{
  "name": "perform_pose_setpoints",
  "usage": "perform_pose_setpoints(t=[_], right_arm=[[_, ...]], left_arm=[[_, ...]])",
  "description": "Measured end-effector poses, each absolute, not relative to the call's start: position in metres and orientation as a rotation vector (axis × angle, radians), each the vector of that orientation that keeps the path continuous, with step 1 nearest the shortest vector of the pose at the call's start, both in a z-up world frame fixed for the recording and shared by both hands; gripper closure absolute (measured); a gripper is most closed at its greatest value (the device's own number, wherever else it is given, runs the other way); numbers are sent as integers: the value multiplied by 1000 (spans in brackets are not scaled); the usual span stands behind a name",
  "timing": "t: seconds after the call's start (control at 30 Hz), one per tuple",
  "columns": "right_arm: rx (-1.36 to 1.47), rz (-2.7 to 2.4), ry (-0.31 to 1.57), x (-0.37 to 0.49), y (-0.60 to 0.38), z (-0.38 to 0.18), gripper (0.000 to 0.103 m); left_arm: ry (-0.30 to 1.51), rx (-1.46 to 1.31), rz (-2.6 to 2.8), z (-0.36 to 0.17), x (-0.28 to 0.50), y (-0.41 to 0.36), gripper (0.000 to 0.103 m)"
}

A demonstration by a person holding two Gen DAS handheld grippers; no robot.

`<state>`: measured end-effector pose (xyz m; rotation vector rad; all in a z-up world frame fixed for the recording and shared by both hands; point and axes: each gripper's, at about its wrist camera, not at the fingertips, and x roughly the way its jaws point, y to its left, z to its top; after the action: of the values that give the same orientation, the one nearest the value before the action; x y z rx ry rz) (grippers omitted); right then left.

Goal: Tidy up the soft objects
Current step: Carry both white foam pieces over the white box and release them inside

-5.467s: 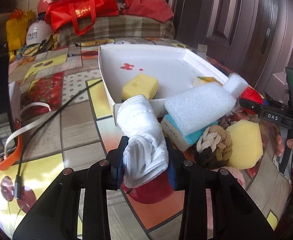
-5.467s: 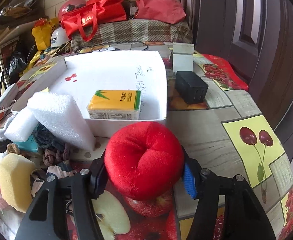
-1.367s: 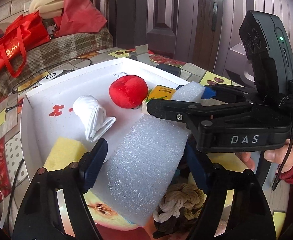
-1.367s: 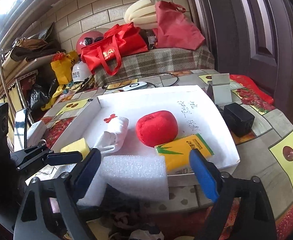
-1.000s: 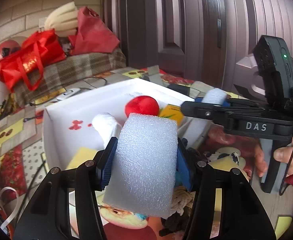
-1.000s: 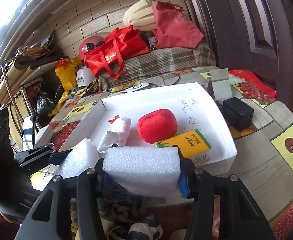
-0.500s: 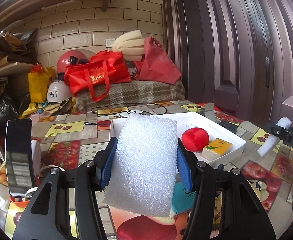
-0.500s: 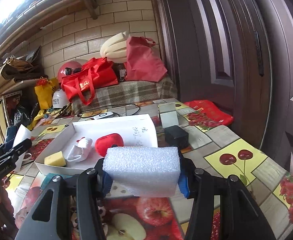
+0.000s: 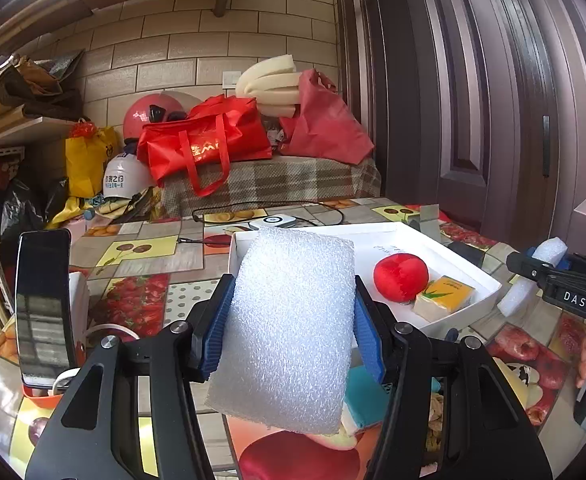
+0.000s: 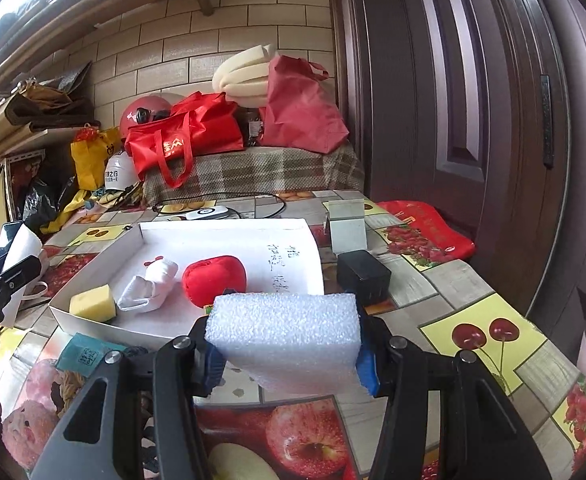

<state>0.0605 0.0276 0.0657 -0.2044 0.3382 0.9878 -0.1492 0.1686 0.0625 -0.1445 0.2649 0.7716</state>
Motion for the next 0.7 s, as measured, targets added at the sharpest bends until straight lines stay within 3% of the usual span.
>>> perform_pose_setpoints(t=[0.7], right_arm=[[-245, 1016, 330, 56, 80, 64, 50]], left_arm=[[318, -175, 839, 60, -114, 206, 48]])
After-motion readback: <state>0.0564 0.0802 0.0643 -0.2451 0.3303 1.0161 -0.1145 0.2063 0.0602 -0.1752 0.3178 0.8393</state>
